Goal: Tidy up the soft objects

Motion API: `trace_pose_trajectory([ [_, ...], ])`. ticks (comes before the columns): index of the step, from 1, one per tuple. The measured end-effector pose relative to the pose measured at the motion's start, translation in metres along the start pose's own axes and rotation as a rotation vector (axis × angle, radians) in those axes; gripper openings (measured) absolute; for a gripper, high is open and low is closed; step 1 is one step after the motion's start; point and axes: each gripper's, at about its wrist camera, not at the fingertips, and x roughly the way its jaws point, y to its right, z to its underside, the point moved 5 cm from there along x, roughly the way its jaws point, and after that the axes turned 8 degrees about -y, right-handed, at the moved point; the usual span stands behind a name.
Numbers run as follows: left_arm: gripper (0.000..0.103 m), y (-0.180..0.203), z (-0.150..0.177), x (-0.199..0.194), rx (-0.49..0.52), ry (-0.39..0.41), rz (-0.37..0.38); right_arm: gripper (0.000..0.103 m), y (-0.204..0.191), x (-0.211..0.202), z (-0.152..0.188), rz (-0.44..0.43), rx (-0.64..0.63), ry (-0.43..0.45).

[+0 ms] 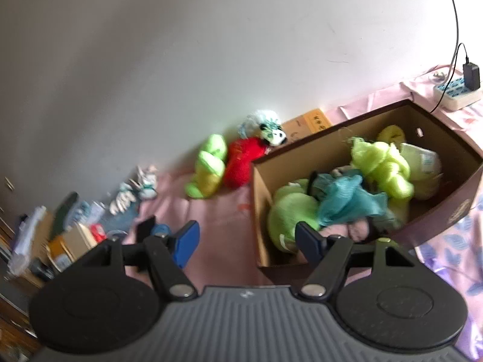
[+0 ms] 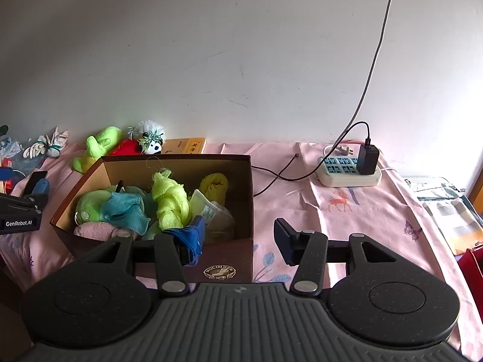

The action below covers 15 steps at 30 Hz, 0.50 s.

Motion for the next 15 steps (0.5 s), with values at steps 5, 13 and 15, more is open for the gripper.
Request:
trace_pose_trajectory([
  [5,0.073,0.02,0.008,0.001,-0.042,-0.051,0.102,0.035,0.002,0.003,0.007,-0.019,0.039,-0.043],
  [13,0.075,0.055,0.021,-0.002,-0.134,-0.149,0.235,0.036,0.006,0.0,0.017,-0.019,0.091,-0.06],
  [15,0.079,0.06,0.022,-0.002,-0.155,-0.176,0.257,0.036,0.008,-0.001,0.017,-0.027,0.099,-0.065],
])
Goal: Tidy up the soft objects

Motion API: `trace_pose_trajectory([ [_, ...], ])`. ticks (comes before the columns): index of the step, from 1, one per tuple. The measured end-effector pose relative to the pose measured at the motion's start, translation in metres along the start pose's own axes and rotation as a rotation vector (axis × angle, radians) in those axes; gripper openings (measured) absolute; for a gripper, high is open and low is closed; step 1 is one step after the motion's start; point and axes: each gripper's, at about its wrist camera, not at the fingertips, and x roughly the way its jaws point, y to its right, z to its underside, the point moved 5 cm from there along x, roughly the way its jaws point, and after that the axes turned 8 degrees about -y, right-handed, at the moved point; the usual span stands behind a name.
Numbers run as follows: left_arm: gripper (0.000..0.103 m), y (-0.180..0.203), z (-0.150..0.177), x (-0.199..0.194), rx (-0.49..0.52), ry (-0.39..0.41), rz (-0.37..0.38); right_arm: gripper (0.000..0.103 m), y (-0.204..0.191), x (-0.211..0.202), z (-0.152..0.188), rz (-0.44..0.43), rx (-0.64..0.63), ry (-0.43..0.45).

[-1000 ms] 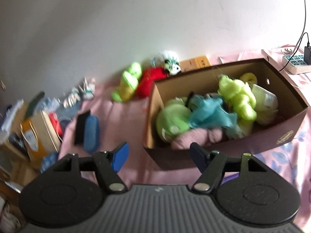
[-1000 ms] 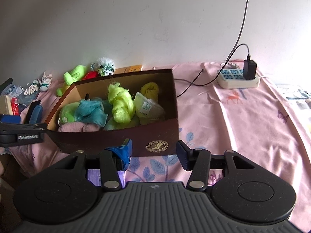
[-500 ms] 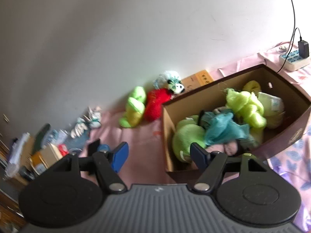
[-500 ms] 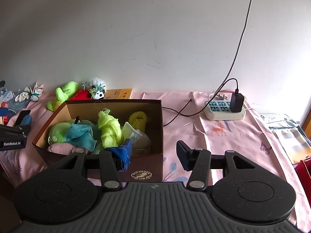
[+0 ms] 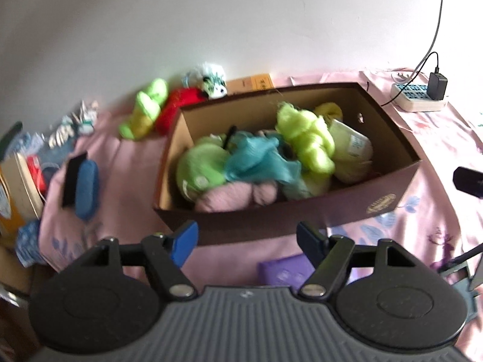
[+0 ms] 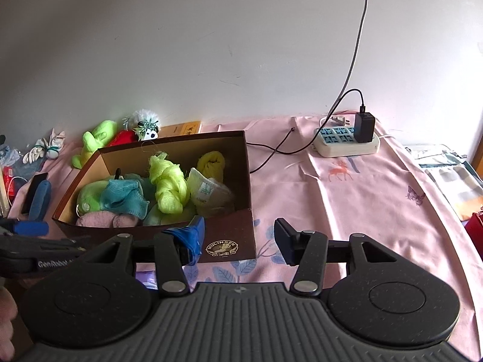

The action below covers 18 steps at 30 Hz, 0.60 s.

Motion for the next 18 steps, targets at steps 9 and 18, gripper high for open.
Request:
trace_pose_trajectory([
  [9,0.103,0.015,0.001,-0.015,-0.011,0.028,-0.02,0.036,0.007,-0.003,-0.006,0.016,0.028,0.014],
  [18,0.103,0.012,-0.004,-0.018,-0.045,0.024,-0.034,0.037,0.009,-0.005,-0.012,0.033,0.025,0.019],
])
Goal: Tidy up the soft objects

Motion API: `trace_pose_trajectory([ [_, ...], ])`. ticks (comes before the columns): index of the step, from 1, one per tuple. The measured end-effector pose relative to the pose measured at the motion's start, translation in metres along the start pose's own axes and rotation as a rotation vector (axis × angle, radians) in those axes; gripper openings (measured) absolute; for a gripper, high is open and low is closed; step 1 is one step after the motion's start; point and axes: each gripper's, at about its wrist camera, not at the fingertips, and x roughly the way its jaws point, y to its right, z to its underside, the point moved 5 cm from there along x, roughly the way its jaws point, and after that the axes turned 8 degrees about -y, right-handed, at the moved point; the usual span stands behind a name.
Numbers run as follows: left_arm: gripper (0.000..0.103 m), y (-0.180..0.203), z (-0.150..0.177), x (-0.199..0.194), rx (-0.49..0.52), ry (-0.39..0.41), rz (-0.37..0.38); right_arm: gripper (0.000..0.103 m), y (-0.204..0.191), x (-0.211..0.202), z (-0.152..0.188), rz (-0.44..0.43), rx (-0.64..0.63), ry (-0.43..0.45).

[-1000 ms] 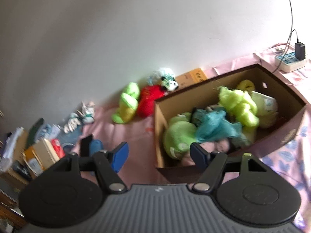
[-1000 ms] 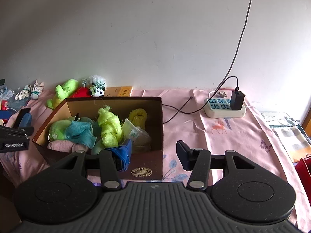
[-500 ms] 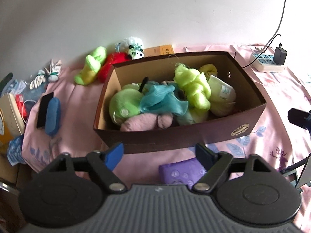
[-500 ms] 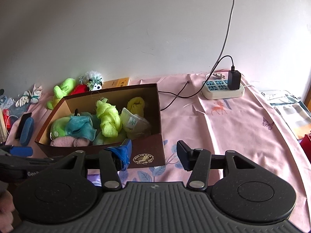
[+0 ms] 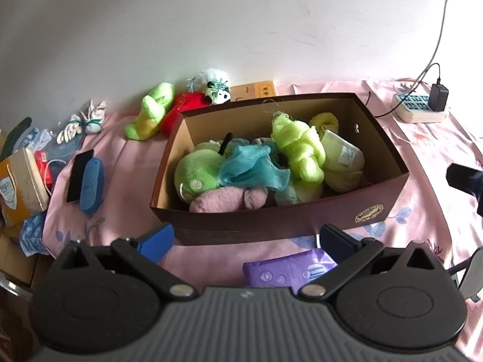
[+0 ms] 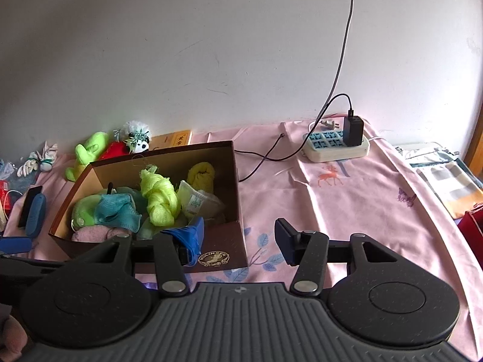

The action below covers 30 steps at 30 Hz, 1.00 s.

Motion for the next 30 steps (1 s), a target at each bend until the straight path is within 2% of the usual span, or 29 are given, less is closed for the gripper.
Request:
trace_pose_trajectory([
  [13,0.103,-0.01,-0.008,0.011,-0.06,-0.033,-0.013,0.037,0.0,0.011,-0.005,0.007,0.015,-0.024],
  [30,0.103,0.005,-0.018,0.031,-0.033,-0.073,0.022,0.037,0.005,0.029,-0.008,0.042,0.033,-0.065],
])
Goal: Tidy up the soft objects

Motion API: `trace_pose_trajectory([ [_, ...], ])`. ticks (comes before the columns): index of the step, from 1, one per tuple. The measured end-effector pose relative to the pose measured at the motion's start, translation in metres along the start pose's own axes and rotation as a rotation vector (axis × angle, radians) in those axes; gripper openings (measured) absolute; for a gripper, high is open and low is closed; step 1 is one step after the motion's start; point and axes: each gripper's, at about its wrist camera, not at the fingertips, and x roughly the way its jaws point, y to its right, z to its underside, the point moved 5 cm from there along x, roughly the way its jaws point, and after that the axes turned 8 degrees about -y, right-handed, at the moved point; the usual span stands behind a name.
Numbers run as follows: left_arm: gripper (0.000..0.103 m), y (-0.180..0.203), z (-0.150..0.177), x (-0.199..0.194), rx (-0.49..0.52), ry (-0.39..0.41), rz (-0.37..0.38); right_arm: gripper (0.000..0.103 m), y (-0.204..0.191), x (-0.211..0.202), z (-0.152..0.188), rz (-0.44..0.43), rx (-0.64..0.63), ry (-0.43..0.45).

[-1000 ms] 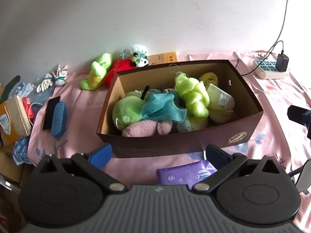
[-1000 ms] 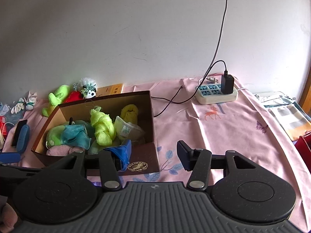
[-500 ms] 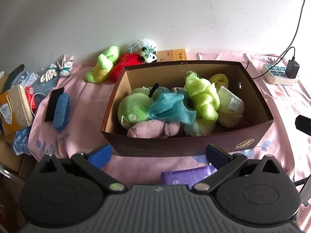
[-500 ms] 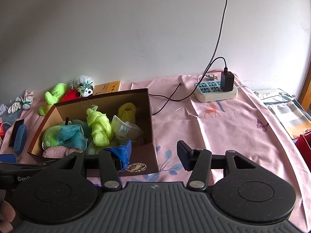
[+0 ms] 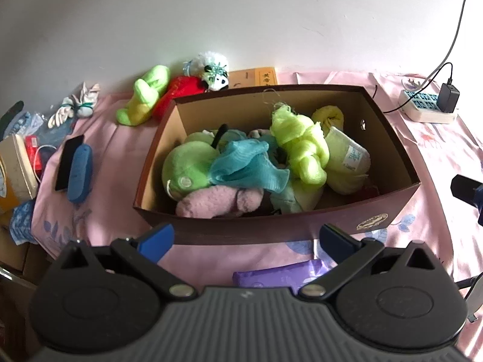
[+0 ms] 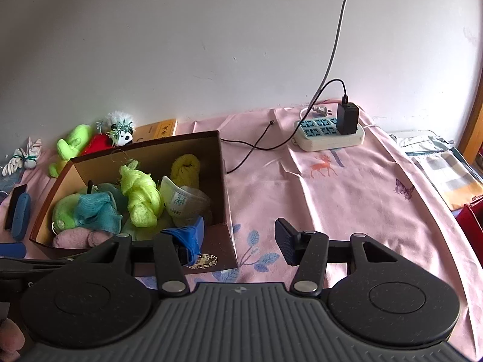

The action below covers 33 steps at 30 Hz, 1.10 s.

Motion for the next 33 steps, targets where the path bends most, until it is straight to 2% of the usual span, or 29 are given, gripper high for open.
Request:
trace_pose_trajectory([
  [10,0.103,-0.003,-0.003,0.01,-0.019,-0.015,-0.003,0.037,-0.002,0.007,0.0,0.017,-0.012,-0.025],
  [16,0.103,-0.006,-0.003,0.014,-0.028,-0.019,-0.001,0.037,-0.003,0.011,-0.001,0.065,-0.023,-0.043],
  [33,0.103,-0.008,-0.003,0.016,-0.044,-0.019,-0.006,0.037,0.004,0.016,0.002,0.08,0.007,-0.092],
])
